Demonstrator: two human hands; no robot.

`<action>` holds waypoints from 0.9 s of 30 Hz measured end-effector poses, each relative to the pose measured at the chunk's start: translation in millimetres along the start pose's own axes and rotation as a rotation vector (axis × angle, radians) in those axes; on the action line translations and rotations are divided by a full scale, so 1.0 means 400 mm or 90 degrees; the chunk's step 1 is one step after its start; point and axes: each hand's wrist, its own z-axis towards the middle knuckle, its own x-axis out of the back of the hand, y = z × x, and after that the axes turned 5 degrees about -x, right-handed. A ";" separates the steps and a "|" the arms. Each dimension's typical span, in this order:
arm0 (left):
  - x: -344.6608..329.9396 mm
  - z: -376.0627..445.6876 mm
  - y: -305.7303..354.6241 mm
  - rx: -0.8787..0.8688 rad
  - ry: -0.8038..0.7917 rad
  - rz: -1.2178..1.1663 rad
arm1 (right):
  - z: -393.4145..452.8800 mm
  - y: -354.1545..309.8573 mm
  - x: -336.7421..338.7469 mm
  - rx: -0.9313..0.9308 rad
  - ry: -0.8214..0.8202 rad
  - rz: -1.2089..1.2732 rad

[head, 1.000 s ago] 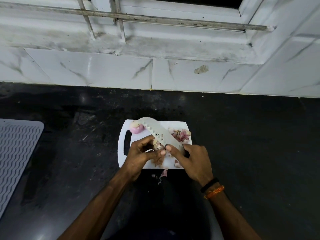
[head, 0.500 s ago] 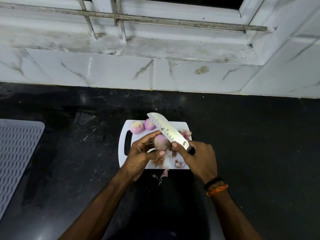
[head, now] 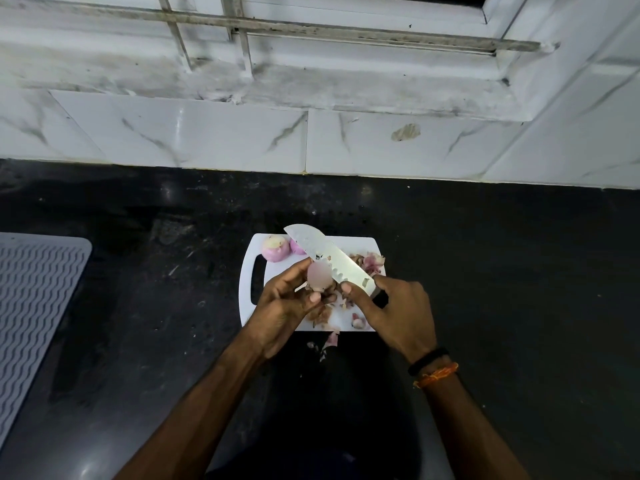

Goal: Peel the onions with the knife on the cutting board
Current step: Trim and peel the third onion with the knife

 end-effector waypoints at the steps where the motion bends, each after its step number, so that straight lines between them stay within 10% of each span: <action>1: 0.000 -0.001 0.000 0.001 0.002 0.001 | -0.001 0.004 -0.002 0.001 -0.001 -0.024; 27: 0.006 -0.013 -0.004 0.041 -0.018 -0.029 | 0.010 0.005 0.011 0.045 -0.001 -0.040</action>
